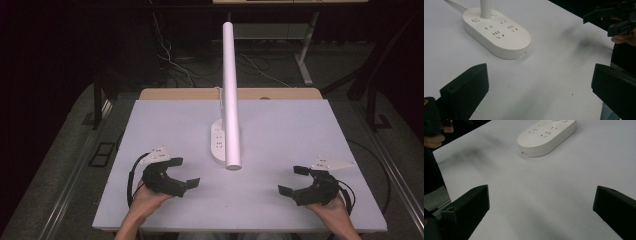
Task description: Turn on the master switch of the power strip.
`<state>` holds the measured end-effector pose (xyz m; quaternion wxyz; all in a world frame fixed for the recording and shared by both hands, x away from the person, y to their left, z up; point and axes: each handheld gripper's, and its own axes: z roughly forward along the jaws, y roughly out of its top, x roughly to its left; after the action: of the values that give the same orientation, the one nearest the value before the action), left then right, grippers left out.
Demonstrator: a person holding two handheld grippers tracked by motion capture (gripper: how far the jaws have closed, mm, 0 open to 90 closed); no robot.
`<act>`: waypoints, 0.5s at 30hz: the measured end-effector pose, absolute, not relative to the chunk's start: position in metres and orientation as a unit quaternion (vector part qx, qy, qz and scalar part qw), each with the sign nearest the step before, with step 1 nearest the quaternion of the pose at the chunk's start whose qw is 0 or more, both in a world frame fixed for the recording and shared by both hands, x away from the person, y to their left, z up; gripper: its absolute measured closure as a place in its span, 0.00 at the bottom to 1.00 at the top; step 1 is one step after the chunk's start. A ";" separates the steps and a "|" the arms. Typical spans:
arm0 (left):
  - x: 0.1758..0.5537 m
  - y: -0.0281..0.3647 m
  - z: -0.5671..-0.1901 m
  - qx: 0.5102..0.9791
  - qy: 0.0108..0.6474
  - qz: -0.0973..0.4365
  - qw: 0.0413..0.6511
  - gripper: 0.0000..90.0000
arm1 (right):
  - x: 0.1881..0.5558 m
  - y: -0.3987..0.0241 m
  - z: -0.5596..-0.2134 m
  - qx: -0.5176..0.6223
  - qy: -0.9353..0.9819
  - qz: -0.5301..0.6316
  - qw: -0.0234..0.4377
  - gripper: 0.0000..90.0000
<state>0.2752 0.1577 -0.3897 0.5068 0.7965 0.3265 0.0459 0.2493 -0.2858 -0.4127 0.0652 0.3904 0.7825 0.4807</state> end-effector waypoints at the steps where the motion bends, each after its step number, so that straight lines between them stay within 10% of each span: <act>1: 0.275 0.158 -0.390 0.797 0.327 0.046 0.507 0.00 | 0.249 -0.286 -0.413 0.390 0.782 0.481 0.065 0.00; 15: 0.294 0.154 -0.376 0.802 0.325 0.044 0.499 0.01 | 0.250 -0.288 -0.413 0.391 0.782 0.481 0.067 0.00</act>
<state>0.2936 0.1540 -0.3762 0.4993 0.8019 0.3251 0.0440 0.2497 -0.2876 -0.4131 0.0672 0.3911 0.7820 0.4805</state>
